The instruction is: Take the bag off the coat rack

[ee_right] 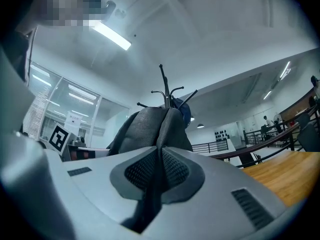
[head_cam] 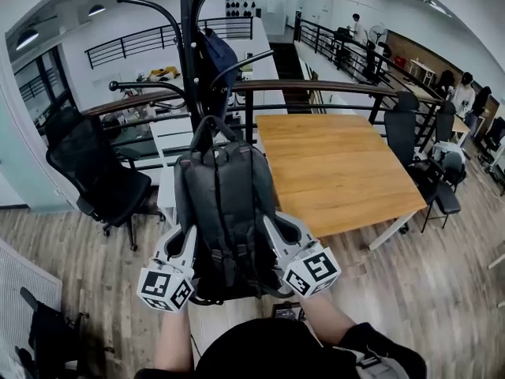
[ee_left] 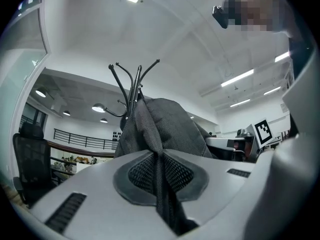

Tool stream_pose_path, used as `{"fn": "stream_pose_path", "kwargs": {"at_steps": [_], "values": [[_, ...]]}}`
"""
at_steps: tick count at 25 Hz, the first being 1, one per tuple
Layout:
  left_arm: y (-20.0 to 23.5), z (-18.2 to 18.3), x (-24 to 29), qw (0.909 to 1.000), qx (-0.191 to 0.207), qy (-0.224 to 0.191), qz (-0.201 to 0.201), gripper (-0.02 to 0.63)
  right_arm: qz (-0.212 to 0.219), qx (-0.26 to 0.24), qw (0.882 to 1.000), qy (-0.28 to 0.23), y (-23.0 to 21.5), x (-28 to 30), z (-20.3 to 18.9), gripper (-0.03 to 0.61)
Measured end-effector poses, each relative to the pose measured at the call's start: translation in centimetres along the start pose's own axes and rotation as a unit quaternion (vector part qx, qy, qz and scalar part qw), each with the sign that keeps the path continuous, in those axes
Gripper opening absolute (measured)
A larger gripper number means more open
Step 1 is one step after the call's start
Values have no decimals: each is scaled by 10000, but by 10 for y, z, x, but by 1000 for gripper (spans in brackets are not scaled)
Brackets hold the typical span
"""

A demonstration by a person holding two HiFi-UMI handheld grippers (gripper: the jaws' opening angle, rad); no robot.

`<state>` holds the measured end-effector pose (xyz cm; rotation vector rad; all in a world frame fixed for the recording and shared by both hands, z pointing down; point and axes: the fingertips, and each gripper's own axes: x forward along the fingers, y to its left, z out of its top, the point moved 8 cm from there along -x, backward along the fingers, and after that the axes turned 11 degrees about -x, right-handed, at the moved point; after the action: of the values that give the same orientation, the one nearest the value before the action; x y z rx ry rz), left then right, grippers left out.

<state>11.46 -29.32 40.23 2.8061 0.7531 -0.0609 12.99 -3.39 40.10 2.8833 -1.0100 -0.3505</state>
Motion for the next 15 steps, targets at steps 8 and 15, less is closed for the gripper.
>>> {"fn": "stream_pose_path", "kwargs": {"at_steps": [8,15], "values": [[-9,-20,-26,9993,-191,216,-254,40,-281,136,9992,264,25,-31,-8,44],[-18,-38,-35,9970,-364,517,-444,40,-379,477,9972,423,29,-51,-26,43]]}}
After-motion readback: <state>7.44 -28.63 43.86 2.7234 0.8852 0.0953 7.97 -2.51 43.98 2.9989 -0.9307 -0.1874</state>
